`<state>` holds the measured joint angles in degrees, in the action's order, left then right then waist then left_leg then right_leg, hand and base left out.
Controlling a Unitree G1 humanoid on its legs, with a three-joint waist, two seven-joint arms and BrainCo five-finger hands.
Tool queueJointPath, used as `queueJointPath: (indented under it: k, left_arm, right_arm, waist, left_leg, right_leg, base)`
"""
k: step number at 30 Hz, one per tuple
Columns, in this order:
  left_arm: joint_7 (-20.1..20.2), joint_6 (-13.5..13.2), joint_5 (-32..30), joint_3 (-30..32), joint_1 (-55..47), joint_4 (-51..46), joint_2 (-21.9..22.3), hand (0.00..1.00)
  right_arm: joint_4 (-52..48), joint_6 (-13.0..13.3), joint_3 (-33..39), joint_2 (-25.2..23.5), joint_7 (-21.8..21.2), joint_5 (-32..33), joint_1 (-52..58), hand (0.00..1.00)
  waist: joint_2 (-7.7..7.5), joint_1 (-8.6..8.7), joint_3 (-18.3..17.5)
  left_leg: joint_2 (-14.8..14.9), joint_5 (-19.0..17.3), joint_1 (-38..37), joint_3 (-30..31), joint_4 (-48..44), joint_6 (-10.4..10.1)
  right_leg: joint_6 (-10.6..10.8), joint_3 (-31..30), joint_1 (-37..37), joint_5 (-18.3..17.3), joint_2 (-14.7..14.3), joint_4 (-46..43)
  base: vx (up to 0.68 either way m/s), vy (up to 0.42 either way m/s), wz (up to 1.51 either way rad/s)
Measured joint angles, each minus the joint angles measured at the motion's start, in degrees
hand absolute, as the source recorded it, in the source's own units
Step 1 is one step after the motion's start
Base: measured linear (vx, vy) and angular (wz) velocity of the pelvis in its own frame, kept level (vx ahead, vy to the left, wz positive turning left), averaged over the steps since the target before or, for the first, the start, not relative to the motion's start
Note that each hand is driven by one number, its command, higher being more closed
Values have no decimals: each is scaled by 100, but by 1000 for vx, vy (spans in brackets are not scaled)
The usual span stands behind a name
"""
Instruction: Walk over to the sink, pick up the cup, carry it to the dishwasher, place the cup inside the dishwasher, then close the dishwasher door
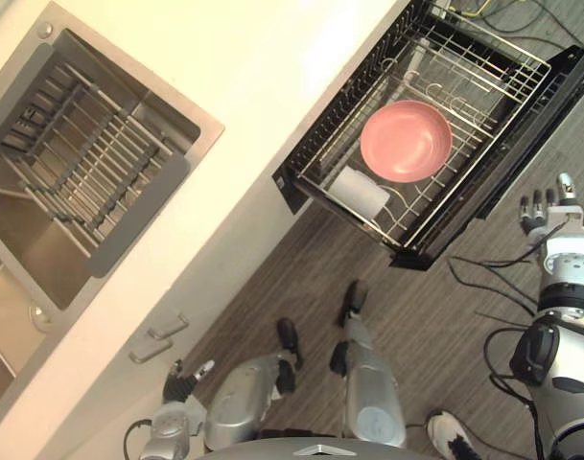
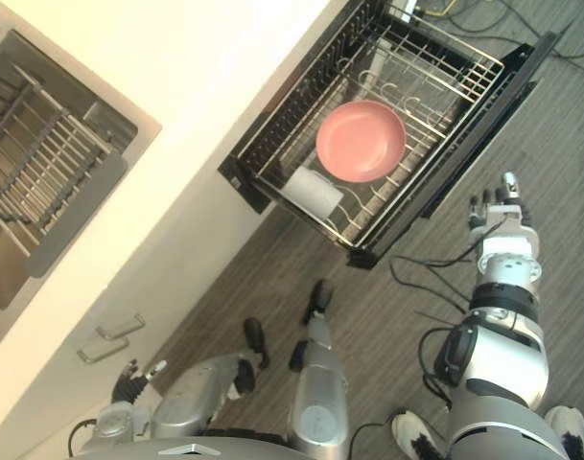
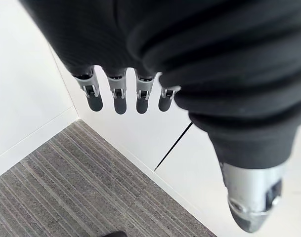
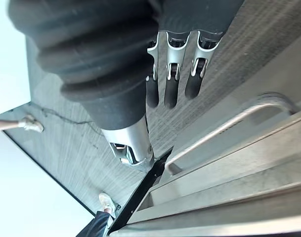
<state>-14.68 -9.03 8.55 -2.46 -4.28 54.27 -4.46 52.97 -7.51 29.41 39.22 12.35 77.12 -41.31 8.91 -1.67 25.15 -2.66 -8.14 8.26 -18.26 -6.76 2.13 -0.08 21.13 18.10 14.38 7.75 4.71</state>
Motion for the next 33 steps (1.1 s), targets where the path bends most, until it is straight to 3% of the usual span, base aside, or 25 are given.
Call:
queueJointPath:
  k: [4,9,17,20,23,28,33]
  left_arm:
    - [1,-14,40,-55,10,14,-5,0]
    - [2,-8,137,-207,35,26,-9,0]
    - [70,-1,143,-452,40,-31,125,0]
    - [141,-22,143,-500,28,-42,148,0]
    - [234,-45,140,-499,15,-74,149,0]
    - [389,-71,134,-489,-52,-68,146,0]
    - [498,-75,71,-490,-235,-60,155,0]
  right_arm:
    - [42,-177,-312,-73,-257,54,-140,100]
    - [256,-246,-670,137,-495,-244,-431,100]
    - [707,-445,-1144,430,-814,-1151,-1286,100]
    - [885,-488,-1462,422,-821,-1763,-1692,100]
    - [1073,-525,-1798,459,-822,-2823,-2107,100]
    - [1136,-632,-2239,365,-836,-3951,-2582,100]
    - [1350,-627,-2501,172,-822,-5104,-3125,100]
  waist:
    - [9,-31,-1]
    - [129,-10,39]
    - [596,-113,63]
    - [663,-197,34]
    - [664,-369,33]
    - [665,-485,33]
    - [662,-712,36]
  left_leg:
    - [-55,70,110,107,0,-19]
    - [-147,174,184,284,-3,-6]
    - [-177,335,298,861,5,-28]
    - [-174,504,360,1155,178,-29]
    - [-171,720,360,1450,359,-71]
    - [-123,929,351,1823,495,-123]
    - [-65,1164,379,1854,632,-225]
  right_leg:
    - [5,14,91,3,43,0]
    - [23,131,100,17,155,-1]
    - [-122,659,-7,-23,256,-1]
    - [-183,1065,-22,-32,305,-1]
    - [-276,1404,-104,-54,334,-12]
    - [-344,1893,-47,-518,638,-844]
    - [-350,2118,14,-622,747,-1102]
  base:
    - [39,67,5]
    - [4,92,15]
    - [-40,38,29]
    - [-87,-11,54]
    - [-95,-38,55]
    - [-59,10,54]
    - [-13,9,28]
